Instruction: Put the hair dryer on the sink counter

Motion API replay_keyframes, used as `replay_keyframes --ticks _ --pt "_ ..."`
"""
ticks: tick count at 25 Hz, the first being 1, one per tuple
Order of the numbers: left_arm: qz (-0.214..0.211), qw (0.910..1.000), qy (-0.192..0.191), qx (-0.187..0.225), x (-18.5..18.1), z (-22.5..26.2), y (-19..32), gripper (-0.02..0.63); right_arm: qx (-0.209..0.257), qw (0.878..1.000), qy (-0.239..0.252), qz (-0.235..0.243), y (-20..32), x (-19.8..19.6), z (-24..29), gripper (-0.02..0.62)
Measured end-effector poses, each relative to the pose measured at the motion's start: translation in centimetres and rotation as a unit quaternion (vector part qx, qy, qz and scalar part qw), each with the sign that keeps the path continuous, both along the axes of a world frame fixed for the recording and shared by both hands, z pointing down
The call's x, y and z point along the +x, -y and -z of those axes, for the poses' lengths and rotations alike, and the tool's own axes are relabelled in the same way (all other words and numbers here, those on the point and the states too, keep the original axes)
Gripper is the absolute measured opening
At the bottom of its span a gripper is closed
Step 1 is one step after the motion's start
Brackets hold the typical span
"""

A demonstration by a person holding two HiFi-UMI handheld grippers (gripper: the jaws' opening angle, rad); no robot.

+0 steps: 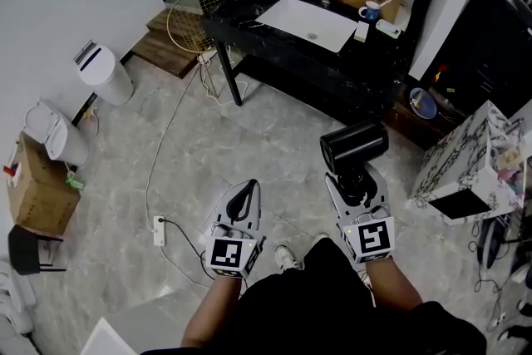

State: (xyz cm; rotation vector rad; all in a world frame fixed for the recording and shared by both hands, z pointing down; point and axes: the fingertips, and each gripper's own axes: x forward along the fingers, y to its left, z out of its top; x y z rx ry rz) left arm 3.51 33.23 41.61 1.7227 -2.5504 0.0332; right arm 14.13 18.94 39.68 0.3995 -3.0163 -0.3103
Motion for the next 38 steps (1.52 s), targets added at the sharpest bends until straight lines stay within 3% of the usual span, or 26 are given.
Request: replay_keyframes --ticks 9,16,33,38 --pt "0.01 0.9999 -0.006 -0.004 -3.1 -0.2 0.9 -0.006 -0.001 1.0 0.003 0.005 1.0 -3.2 0.0 0.259" --pt "-0.012 0.999 -0.004 -0.042 -5.4 -2.2 4.2 -0.006 -0.017 1.0 0.002 0.009 4.2 -6.5 -0.7 0.259" --pt "-0.044 0.9974 0.013 -0.055 -15.7 -3.1 19.6 -0.006 -0.029 0.999 -0.008 -0.033 19.3 -13.8 -2.0 0.259" --pt "-0.03 0.9981 -0.015 -0.051 -18.6 -3.2 22.5 -0.006 -0.027 0.998 -0.017 -0.049 22.4 -15.1 -1.5 0.259"
